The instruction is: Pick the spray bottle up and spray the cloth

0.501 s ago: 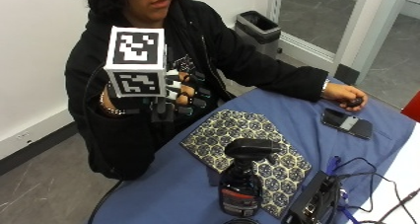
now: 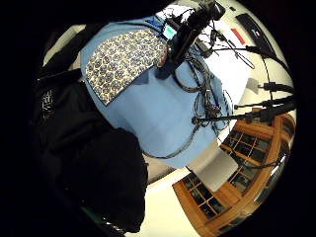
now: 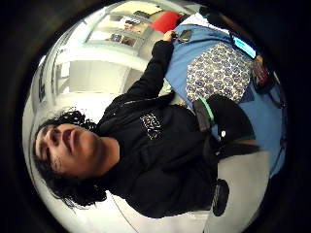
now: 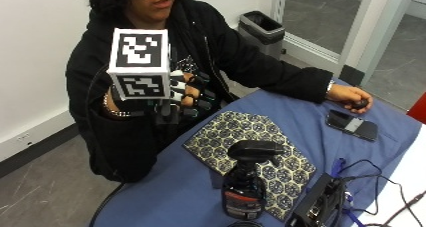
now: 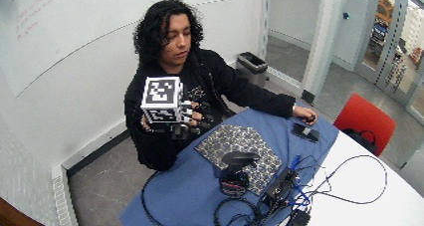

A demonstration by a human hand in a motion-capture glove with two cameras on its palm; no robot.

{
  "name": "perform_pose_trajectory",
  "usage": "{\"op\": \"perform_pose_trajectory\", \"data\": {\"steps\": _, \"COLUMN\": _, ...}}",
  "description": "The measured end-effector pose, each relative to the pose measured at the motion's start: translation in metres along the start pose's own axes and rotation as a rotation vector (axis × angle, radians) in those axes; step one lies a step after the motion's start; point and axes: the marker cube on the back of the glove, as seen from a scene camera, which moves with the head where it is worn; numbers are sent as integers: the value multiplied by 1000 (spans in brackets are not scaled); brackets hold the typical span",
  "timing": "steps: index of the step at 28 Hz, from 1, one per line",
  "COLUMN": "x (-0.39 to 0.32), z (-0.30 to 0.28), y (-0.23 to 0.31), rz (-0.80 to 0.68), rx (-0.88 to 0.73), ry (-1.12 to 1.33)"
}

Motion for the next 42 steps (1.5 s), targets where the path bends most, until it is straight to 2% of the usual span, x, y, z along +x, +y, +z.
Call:
{"op": "perform_pose_trajectory", "data": {"steps": 5, "x": 11, "z": -2, "y": -1, "rz": 90, "rx": 17, "ry": -32}}
{"op": "perform_pose_trajectory", "data": {"steps": 13, "x": 62, "z": -15, "y": 4, "rz": 448, "rx": 105, "ry": -133}}
{"op": "perform_pose_trajectory", "data": {"steps": 18, "x": 93, "z": -19, "y": -11, "rz": 552, "rx": 125, "ry": -220}}
{"op": "perform_pose_trajectory", "data": {"steps": 22, "x": 118, "z": -16, "y": -44, "rz": 526, "rx": 156, "ry": -303}}
{"op": "perform_pose_trajectory", "data": {"steps": 27, "x": 146, "z": -11, "y": -40, "rz": 478, "rx": 61, "ry": -357}}
{"op": "perform_pose_trajectory", "data": {"steps": 34, "x": 164, "z": -4, "y": -56, "rz": 429, "rx": 29, "ry": -404}}
{"op": "perform_pose_trajectory", "data": {"steps": 42, "x": 186, "z": 5, "y": -98, "rz": 228, "rx": 161, "ry": -505}}
